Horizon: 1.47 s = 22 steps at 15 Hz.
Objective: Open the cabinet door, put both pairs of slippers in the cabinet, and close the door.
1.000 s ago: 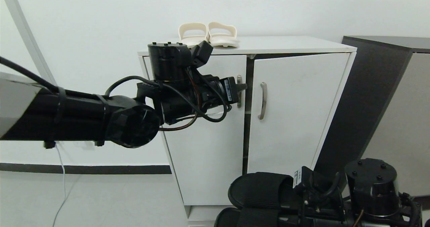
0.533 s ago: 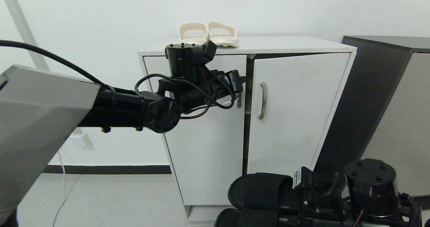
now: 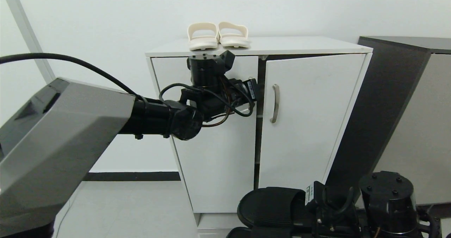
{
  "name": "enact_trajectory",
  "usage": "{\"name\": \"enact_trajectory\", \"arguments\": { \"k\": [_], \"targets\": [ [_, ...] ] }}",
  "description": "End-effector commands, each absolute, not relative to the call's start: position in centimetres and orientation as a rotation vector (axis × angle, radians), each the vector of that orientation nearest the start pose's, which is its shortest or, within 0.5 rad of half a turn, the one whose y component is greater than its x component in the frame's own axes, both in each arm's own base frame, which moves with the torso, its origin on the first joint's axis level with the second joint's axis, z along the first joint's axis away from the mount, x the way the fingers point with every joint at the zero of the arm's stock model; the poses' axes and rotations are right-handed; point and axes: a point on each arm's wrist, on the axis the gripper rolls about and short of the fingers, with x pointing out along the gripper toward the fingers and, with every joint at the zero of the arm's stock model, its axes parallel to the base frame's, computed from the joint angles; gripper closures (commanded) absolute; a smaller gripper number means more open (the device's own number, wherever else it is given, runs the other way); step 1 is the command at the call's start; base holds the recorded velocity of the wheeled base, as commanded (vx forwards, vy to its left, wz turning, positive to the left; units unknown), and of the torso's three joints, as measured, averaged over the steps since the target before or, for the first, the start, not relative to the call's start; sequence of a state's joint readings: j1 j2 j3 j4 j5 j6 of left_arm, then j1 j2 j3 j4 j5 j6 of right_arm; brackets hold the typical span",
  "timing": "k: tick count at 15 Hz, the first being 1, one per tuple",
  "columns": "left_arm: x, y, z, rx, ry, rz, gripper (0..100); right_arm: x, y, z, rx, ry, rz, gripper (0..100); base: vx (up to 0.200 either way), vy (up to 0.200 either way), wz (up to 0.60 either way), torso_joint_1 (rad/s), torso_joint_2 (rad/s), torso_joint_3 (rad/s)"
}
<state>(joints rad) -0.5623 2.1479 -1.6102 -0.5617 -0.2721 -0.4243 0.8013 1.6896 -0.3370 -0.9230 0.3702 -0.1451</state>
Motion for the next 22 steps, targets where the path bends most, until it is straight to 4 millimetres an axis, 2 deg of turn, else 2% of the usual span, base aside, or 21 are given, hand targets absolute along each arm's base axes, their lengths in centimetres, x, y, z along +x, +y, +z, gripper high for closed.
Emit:
{"name": "enact_trajectory", "arguments": {
  "k": [1,4,6,8,9,10,13,14,15,16,17,18,20,22],
  "targets": [
    [36.5,-26.2,22.7,-0.398,0.166,-0.849,100,15.8,17.9,10.1,-0.225,0.363,1.196,100,-0.2,0.0,0.0,0.007,0.0,0.002],
    [32.1,-28.9,22.2,-0.405,0.117,-0.959,100,15.7,17.9,10.0,-0.229,0.367,1.201,100,-0.2,0.0,0.0,-0.004,0.0,0.001],
    [31.0,-29.1,22.4,-0.407,0.111,-0.982,100,15.6,18.0,10.0,-0.229,0.365,1.206,100,-0.2,0.0,0.0,0.002,0.0,-0.002],
    [31.0,-28.5,23.0,-0.412,0.089,-0.958,100,15.6,18.0,10.1,-0.227,0.361,1.202,100,0.0,0.0,0.0,0.0,0.0,0.0],
    [30.8,-27.3,23.6,-0.414,0.085,-0.898,100,15.8,18.0,10.1,-0.223,0.361,1.191,100,0.0,0.0,0.0,0.0,0.0,0.0],
    [29.5,-25.5,24.4,-0.405,0.119,-0.857,100,16.4,17.9,10.4,-0.217,0.35,1.165,100,0.0,0.0,0.0,0.0,0.0,0.0],
    [22.6,-17.9,27.7,-0.289,0.219,-0.764,100,18.5,17.5,10.4,-0.163,0.371,1.07,100,0.0,0.0,0.0,0.0,0.0,0.0],
    [20.8,-16.3,28.3,-0.28,0.206,-0.73,100,18.8,17.5,10.5,-0.152,0.372,1.059,100,0.0,0.0,0.0,0.0,0.0,0.0],
    [17.2,-13.3,28.6,-0.271,0.192,-0.645,100,19.2,17.7,10.8,-0.15,0.353,1.034,100,0.0,0.0,0.0,0.0,0.0,0.0],
    [14.8,-11.3,28.2,-0.233,0.185,-0.57,100,19.6,18.0,11.1,-0.153,0.34,0.985,100,0.0,0.0,0.0,0.0,0.0,0.0],
    [13.6,-10.2,27.8,-0.198,0.176,-0.529,100,19.9,18.1,11.0,-0.153,0.343,0.954,100,0.0,0.0,0.0,0.0,0.0,0.0],
    [10.4,-7.1,26.2,-0.13,0.155,-0.418,100,20.4,18.4,11.1,-0.129,0.347,0.891,100,0.0,0.0,0.0,0.0,0.0,0.0],
    [7.6,-3.5,24.3,-0.104,0.132,-0.25,100,20.6,18.5,11.0,-0.117,0.353,0.878,100,0.0,0.0,0.0,0.0,0.0,0.0],
    [4.4,-0.9,22.5,-0.129,0.053,-0.048,100,20.7,18.4,11.1,-0.118,0.35,0.874,100,0.0,0.0,0.0,0.0,0.0,0.0]
  ]
}}
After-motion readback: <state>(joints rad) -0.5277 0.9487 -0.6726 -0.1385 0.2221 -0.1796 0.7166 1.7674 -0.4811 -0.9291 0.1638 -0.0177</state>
